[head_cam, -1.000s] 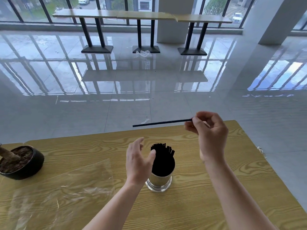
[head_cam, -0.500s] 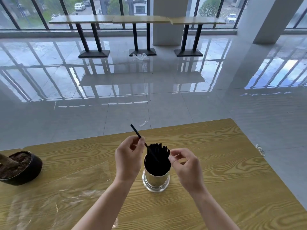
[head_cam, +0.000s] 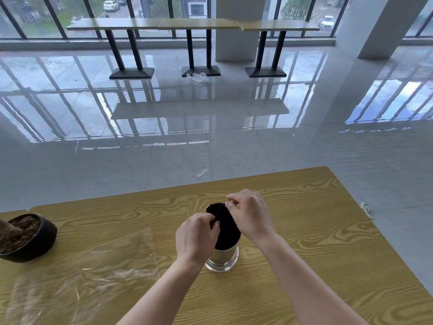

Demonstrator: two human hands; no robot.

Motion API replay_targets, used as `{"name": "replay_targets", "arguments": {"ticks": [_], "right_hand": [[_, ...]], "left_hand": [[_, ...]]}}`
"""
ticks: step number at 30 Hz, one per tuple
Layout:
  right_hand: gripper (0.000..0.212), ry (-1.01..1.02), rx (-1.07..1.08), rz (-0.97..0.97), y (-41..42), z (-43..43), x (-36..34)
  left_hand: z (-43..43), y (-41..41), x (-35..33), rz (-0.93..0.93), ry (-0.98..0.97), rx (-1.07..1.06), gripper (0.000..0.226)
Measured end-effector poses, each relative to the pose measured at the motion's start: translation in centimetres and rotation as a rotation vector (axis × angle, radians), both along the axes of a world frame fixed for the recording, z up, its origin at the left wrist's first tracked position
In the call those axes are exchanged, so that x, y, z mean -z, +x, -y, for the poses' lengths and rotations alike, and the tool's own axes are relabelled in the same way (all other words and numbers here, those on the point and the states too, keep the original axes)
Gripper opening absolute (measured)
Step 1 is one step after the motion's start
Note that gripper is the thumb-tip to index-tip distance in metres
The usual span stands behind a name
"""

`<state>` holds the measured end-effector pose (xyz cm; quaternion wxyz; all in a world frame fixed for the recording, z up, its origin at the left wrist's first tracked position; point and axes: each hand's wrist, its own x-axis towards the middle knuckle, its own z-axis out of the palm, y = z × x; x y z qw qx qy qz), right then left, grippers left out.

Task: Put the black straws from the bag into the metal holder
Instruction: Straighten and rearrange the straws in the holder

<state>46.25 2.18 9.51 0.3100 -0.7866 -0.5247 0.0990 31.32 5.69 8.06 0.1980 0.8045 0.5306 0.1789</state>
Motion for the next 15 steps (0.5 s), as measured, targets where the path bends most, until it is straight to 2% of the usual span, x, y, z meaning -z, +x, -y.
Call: {"name": "replay_targets", "arguments": {"ticks": [7, 15], "right_hand": [[0.018, -0.035, 0.021, 0.003, -0.4, -0.5, 0.0], [0.017, -0.016, -0.009, -0.181, 0.6, 0.5, 0.4]], "left_hand": [[-0.2, 0.4, 0.3, -0.053, -0.026, -0.038, 0.029], [0.2, -0.6, 0.9, 0.161, 0.004, -0.142, 0.020]]}}
